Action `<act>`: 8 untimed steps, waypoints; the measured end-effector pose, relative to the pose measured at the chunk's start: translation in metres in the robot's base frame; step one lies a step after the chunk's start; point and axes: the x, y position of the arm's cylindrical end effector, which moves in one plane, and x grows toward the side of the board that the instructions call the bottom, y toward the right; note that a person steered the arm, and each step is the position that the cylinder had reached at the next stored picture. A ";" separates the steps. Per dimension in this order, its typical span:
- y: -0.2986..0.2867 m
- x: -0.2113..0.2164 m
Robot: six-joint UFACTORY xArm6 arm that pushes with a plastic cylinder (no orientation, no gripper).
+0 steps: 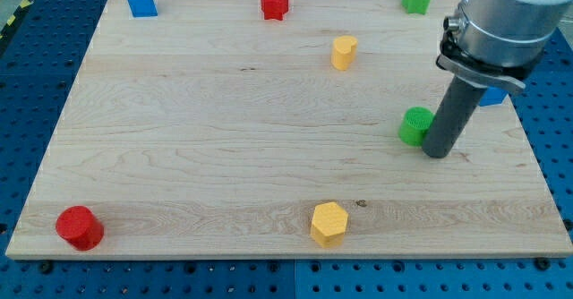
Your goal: Slide the green star towards the right side of the yellow heart
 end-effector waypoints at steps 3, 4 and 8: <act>0.000 -0.008; 0.011 -0.012; 0.021 -0.160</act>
